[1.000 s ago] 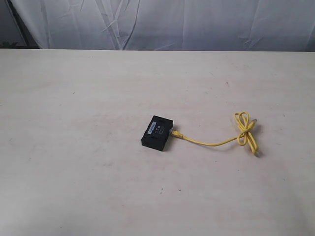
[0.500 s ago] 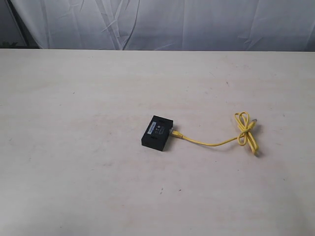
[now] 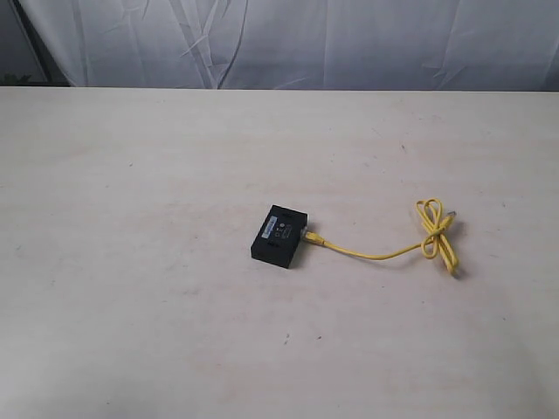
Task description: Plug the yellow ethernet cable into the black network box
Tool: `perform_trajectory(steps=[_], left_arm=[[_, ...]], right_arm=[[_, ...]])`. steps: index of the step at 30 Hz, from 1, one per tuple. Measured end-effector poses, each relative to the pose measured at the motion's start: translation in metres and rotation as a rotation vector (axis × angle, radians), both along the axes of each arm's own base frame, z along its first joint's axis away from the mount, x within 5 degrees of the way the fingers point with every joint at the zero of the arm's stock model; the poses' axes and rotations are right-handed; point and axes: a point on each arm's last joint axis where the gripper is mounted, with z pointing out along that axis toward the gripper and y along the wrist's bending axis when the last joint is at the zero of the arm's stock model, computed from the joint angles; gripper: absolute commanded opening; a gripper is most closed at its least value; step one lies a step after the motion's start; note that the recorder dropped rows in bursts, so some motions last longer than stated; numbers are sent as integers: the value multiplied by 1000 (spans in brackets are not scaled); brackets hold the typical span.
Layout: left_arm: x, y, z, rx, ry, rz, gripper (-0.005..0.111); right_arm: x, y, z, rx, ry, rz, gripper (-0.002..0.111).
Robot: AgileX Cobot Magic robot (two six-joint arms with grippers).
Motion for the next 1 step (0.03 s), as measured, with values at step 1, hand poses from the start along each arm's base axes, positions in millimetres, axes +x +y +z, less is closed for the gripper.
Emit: perform_trajectory(steps=[1], left_arm=[[0,0,0,0,0,0,0]], right_arm=[[0,0,0,0,0,0,0]])
